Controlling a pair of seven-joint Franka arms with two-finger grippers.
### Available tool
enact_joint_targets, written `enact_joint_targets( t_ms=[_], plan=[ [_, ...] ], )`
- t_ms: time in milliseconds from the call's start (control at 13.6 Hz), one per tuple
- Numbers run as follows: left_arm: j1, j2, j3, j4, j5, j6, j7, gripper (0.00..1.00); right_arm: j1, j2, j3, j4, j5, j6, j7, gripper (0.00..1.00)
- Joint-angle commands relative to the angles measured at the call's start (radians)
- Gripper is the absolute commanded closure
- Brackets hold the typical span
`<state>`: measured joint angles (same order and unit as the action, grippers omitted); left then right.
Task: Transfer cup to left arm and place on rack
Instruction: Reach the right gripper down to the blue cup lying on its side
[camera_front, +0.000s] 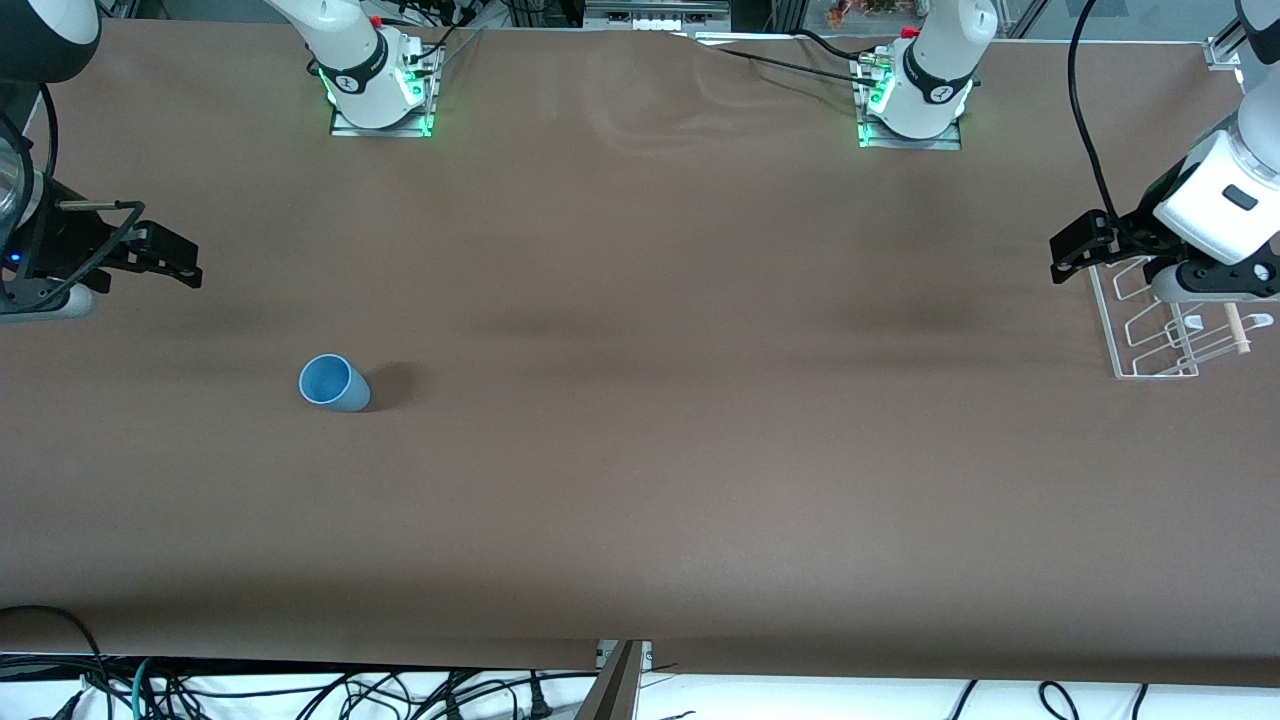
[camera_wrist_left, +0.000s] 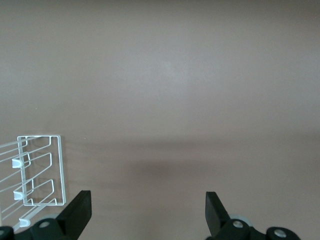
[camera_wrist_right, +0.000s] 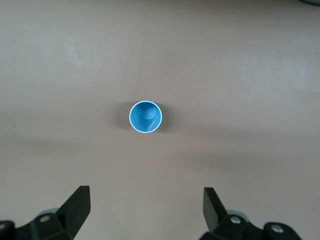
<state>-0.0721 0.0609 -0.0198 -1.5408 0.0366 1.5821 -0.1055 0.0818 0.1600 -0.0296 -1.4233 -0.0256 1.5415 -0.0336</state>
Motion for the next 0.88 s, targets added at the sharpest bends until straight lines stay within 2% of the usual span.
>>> enact_joint_targets(
  t_ms=[0, 147, 514, 808],
  plan=[
    [0.018, -0.169, -0.003, -0.266, -0.012, 0.17, 0.023, 0.0, 0.001, -0.005, 0.0, 0.004, 0.001, -0.008, 0.004, 0.0],
    [0.083, -0.167, -0.028, -0.252, -0.024, 0.168, 0.023, 0.0, 0.001, -0.004, 0.0, 0.004, 0.001, -0.005, 0.0, 0.0],
    [0.077, -0.15, -0.046, -0.248, -0.017, 0.142, 0.017, 0.0, 0.007, -0.002, 0.0, 0.004, 0.001, -0.003, -0.002, 0.0],
    [0.075, -0.13, -0.074, -0.237, -0.012, 0.101, 0.009, 0.0, 0.007, 0.041, -0.001, -0.003, -0.014, 0.008, 0.006, 0.0]
  ],
)
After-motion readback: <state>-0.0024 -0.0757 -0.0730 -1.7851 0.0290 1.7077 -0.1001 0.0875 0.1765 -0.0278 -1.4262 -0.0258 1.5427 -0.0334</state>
